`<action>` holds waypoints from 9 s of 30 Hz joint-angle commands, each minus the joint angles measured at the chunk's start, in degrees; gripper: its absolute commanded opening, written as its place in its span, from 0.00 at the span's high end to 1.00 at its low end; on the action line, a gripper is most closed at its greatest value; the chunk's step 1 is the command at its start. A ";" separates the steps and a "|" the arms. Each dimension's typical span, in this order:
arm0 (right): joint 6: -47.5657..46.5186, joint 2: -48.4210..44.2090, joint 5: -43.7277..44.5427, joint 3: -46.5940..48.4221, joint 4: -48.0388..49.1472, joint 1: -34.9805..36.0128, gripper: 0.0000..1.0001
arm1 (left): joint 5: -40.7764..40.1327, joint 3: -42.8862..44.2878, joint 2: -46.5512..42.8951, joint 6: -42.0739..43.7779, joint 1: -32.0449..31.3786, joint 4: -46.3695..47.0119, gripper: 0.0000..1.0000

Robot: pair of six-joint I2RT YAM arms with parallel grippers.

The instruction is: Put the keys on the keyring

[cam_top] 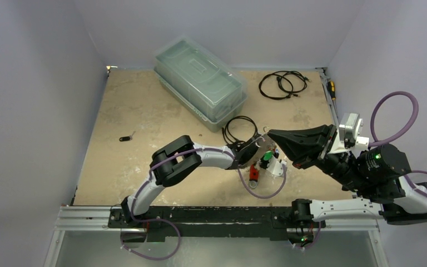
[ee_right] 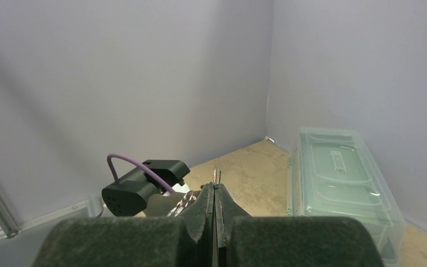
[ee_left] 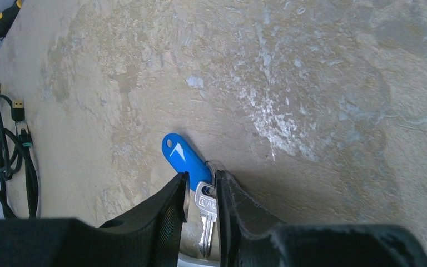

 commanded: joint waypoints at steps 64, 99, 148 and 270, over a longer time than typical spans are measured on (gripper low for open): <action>-4.39 -0.69 -1.82 -4.45 14.11 0.11 1.00 | 5.74 -29.99 -46.91 -28.77 2.68 1.65 1.00; -5.87 1.34 -3.03 -1.45 17.65 0.11 1.00 | -7.19 -45.15 -49.03 -37.25 2.68 2.16 1.00; -27.23 1.26 -13.52 -47.64 50.16 0.11 1.00 | 4.82 -48.97 -98.37 -18.90 6.86 -22.17 1.00; 11.37 24.52 -47.07 -57.12 109.85 -18.26 1.00 | 36.26 -55.30 -99.71 -38.62 16.64 8.55 1.00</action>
